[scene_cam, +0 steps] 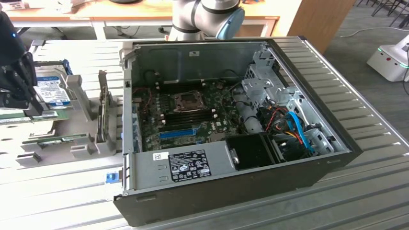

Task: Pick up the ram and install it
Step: 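Pick up the ram and move it above insertion slot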

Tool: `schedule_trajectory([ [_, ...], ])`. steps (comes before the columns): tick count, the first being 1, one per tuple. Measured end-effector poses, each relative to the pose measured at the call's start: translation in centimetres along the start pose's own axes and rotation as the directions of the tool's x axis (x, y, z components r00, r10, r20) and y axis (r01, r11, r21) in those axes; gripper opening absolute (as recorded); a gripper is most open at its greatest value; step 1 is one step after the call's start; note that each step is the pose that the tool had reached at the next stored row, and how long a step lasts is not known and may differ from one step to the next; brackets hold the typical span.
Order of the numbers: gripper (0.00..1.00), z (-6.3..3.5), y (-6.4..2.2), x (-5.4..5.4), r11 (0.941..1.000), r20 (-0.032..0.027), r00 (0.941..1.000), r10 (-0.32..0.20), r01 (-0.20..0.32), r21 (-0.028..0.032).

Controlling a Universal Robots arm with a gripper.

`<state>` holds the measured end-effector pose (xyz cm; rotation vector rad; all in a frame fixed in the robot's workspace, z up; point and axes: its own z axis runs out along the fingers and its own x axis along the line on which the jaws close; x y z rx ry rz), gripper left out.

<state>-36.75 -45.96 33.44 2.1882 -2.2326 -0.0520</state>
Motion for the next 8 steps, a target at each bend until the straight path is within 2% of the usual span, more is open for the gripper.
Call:
schedule_trajectory([
  [8, 0.12, -1.21, 0.04, 0.0, 1.0000, 0.0000, 1.0000, 0.000, 0.000, 0.0000],
])
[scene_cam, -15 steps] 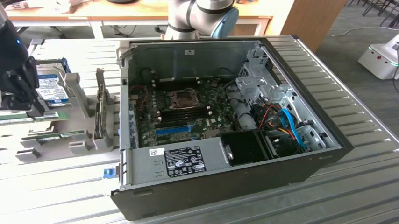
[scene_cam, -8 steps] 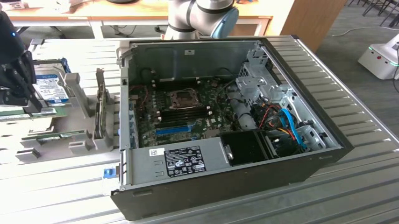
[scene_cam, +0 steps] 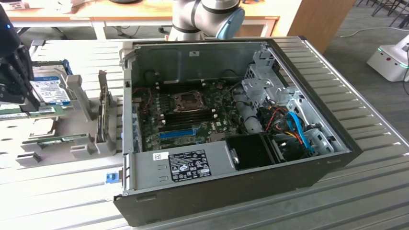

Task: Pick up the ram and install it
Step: 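Pick up the ram and move it above insertion slot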

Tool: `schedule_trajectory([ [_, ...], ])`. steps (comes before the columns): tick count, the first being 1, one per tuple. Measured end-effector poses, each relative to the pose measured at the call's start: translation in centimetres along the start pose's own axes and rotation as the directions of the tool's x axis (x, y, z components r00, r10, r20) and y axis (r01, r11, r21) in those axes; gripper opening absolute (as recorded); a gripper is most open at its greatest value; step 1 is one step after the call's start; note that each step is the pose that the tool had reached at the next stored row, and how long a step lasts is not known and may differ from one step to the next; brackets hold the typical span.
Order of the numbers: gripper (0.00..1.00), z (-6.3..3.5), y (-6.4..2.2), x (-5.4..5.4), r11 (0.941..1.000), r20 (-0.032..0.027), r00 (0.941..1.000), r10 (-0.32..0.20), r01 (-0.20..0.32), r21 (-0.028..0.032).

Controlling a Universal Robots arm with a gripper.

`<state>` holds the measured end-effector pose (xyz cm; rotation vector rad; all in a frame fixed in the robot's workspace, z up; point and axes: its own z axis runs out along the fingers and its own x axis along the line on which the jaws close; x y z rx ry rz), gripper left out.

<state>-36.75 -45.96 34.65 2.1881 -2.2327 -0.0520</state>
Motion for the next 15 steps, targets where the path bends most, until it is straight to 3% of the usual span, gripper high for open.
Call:
schedule_trajectory([
  [15, 0.12, -1.90, 0.07, 0.0, 1.0000, -0.0002, 1.0000, 0.000, 0.000, 0.0000],
])
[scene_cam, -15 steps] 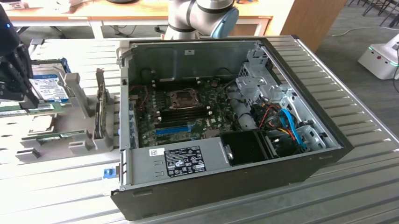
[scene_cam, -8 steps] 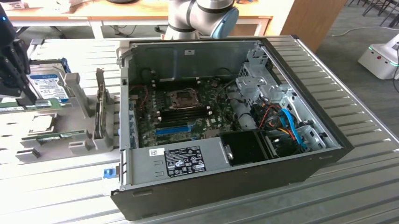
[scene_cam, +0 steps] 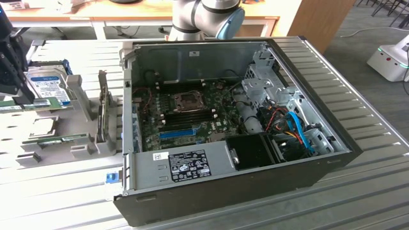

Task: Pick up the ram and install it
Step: 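Pick up the ram and move it above insertion slot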

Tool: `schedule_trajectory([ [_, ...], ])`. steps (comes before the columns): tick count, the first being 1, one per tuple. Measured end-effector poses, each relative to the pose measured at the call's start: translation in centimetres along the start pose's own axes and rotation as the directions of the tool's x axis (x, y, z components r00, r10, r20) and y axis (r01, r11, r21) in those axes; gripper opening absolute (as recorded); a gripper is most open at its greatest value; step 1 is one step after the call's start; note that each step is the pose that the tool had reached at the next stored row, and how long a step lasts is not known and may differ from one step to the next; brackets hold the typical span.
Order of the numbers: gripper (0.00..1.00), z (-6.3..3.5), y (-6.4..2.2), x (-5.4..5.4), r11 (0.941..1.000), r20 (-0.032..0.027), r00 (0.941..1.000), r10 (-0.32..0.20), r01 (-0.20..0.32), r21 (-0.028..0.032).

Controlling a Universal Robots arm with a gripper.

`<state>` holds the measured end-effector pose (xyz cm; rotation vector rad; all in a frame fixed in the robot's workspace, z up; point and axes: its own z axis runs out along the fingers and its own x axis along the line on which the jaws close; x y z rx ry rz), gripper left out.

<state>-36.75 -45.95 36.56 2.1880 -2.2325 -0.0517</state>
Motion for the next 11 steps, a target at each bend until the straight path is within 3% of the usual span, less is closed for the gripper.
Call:
schedule_trajectory([
  [11, 0.12, -1.53, 0.05, 0.0, 1.0000, -0.0005, 1.0000, 0.000, 0.000, 0.0001],
])
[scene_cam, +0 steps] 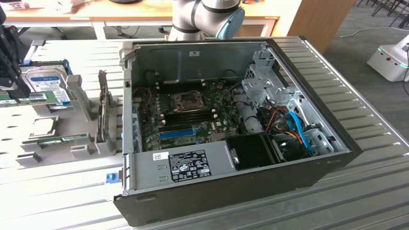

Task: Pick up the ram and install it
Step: 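Pick up the ram and move it above insertion slot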

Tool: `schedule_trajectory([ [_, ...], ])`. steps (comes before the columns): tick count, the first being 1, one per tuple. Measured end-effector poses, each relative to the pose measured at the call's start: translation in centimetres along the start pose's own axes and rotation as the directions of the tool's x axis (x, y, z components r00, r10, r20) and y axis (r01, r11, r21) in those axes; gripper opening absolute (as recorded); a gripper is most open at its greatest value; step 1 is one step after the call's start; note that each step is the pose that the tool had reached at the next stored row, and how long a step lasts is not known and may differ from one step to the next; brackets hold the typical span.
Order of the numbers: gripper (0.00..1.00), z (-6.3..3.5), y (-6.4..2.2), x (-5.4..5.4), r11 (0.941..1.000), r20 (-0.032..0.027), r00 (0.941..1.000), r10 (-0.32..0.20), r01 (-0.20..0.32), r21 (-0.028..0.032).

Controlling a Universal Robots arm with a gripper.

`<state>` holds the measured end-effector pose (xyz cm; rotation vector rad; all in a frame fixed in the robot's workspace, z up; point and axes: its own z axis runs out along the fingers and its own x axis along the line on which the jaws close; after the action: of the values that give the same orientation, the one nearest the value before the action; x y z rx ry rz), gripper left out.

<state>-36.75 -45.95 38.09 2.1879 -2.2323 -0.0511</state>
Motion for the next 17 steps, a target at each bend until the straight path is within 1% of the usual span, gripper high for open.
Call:
schedule_trajectory([
  [3, 0.12, -0.33, 0.02, 0.0, 1.0000, -0.0001, 1.0000, 0.000, 0.000, -0.0001],
  [10, 0.12, -0.36, 0.00, 0.0, 1.0000, -0.0002, 1.0000, 0.000, 0.000, -0.0001],
  [13, 0.12, -0.36, -0.34, 0.0, 1.0000, -0.0001, 1.0000, 0.000, 0.000, 0.0000],
  [17, 0.12, -0.38, -1.18, 0.0, 1.0000, -0.0001, 1.0000, 0.000, 0.000, 0.0000],
])
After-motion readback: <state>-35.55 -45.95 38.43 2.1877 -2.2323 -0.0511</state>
